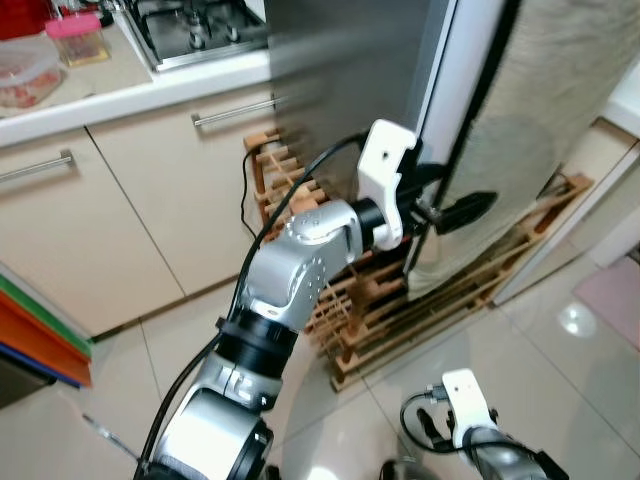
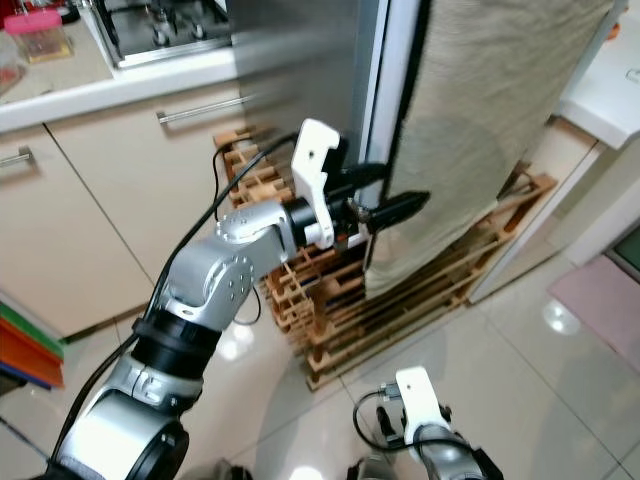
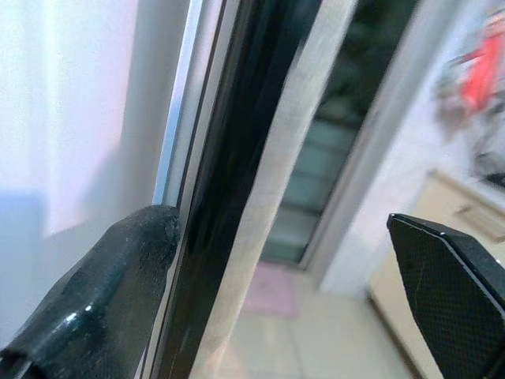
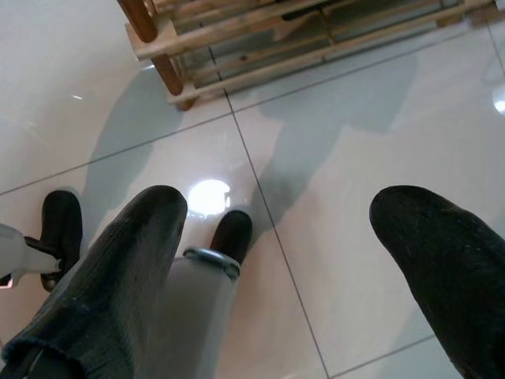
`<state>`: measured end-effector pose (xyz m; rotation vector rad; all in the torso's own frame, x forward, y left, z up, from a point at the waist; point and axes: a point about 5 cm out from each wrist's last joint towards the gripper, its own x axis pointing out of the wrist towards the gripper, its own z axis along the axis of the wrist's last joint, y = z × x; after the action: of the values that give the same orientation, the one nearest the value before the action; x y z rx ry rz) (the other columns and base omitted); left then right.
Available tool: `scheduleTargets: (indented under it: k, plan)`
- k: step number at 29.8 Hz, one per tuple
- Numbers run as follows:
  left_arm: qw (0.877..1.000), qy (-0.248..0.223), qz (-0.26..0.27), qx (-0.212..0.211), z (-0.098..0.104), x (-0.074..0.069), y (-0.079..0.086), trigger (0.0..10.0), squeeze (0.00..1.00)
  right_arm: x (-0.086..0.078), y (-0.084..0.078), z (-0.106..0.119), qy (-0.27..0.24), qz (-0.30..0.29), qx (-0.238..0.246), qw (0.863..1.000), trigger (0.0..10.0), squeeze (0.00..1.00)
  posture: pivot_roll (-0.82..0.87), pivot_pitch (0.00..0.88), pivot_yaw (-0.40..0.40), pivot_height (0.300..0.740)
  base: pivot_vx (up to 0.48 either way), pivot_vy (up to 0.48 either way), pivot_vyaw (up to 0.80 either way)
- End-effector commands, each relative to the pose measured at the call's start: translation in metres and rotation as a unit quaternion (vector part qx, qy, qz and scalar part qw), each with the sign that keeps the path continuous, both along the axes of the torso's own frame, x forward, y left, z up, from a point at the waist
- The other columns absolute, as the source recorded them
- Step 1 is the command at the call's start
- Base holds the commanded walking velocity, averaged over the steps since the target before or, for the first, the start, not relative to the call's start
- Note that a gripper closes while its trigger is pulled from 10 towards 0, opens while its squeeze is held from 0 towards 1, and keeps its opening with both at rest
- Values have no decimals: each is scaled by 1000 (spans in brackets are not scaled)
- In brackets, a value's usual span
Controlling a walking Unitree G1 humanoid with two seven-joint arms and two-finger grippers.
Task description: Restocking fridge
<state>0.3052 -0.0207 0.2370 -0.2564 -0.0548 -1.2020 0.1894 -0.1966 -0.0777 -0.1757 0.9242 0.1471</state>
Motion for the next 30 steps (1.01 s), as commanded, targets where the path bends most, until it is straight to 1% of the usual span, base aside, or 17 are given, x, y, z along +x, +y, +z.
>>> scheduleTargets:
  k: [1, 2, 4, 6, 7, 8, 10, 13, 16, 17, 18, 20, 21, 23, 24, 26, 30]
  plan:
    - [998, -27, -52, -35, 24, -16, -18, 10000, 0, -4, -3, -2, 14, -2, -5, 1000, 10000, 0, -127, 52, 26, 740, 0, 0, 0]
    - [997, -26, -60, -42, 28, -18, -18, 10000, 0, -5, -2, -2, 15, -2, -5, 1000, 10000, 0, -127, 52, 26, 740, 0, 0, 0]
    - [991, -16, -101, -84, 45, -30, -18, 10000, 0, -5, -2, -3, 19, -3, -3, 1000, 10000, 0, -127, 53, 26, 740, 0, 0, 0]
    - [989, -13, -110, -95, 50, -32, -18, 10000, 0, -4, -2, -3, 20, -3, -3, 1000, 10000, 0, -126, 53, 26, 740, 0, 0, 0]
    - [980, 10, -139, -142, 66, -38, -15, 10000, 0, -4, -2, -3, 24, -2, -4, 1000, 10000, 0, -123, 53, 24, 740, 0, 0, 0]
    - [980, 10, -139, -142, 66, -38, -15, 10000, 0, -4, -2, -3, 24, -2, -4, 1000, 10000, 0, -123, 53, 24, 740, 0, 0, 0]
    - [964, 36, -172, -202, 87, -43, -9, 10000, 0, -4, -2, -3, 32, -1, -7, 999, 10000, 0, -121, 52, 24, 740, 0, 0, 0]
    - [953, 53, -182, -238, 98, -41, 1, 10000, 0, -4, -2, -3, 37, 1, -8, 999, 10000, 0, -115, 49, 24, 740, 0, 0, 0]
    - [954, 69, -161, -244, 99, -34, 11, 10000, 0, -3, -1, -3, 43, 5, -5, 999, 10000, 0, -113, 49, 23, 740, 0, 0, 0]
    - [963, 71, -129, -227, 95, -23, 18, 10000, 0, -2, 0, -3, 47, 14, 1, 999, 10000, 0, -113, 49, 21, 740, 0, 0, 0]
    - [963, 71, -129, -227, 95, -23, 18, 10000, 0, -2, 0, -3, 47, 14, 1, 999, 10000, 0, -113, 49, 21, 740, 0, 0, 0]
    - [975, 67, -88, -195, 88, -12, 27, 10000, 0, -1, 1, -2, 46, 25, 3, 999, 10000, 0, -111, 48, 24, 740, 0, 0, 0]
    - [993, 42, -5, -107, 63, 2, 36, 10000, 0, 0, 3, -1, 40, 36, 8, 998, 10000, 0, -113, 48, 24, 740, 0, 0, 0]
    - [997, 28, 29, -65, 51, 7, 40, 10000, 0, 1, 4, -1, 37, 42, 10, 998, 10000, 0, -114, 48, 24, 740, 0, 0, 0]
    - [997, 28, 29, -65, 51, 7, 40, 10000, 0, 1, 4, -1, 37, 42, 10, 998, 10000, 0, -114, 48, 24, 740, 0, 0, 0]
    - [995, 38, 87, -6, 25, 14, 46, 10000, 0, 4, 7, 2, 24, 70, 22, 997, 10000, 0, -111, 47, 20, 740, 0, 0, 0]
    - [994, 54, 95, -2, 16, 12, 48, 10000, 0, 11, 10, 7, -8, 133, 19, 991, 10000, 0, -106, 46, 14, 740, 0, 0, 0]
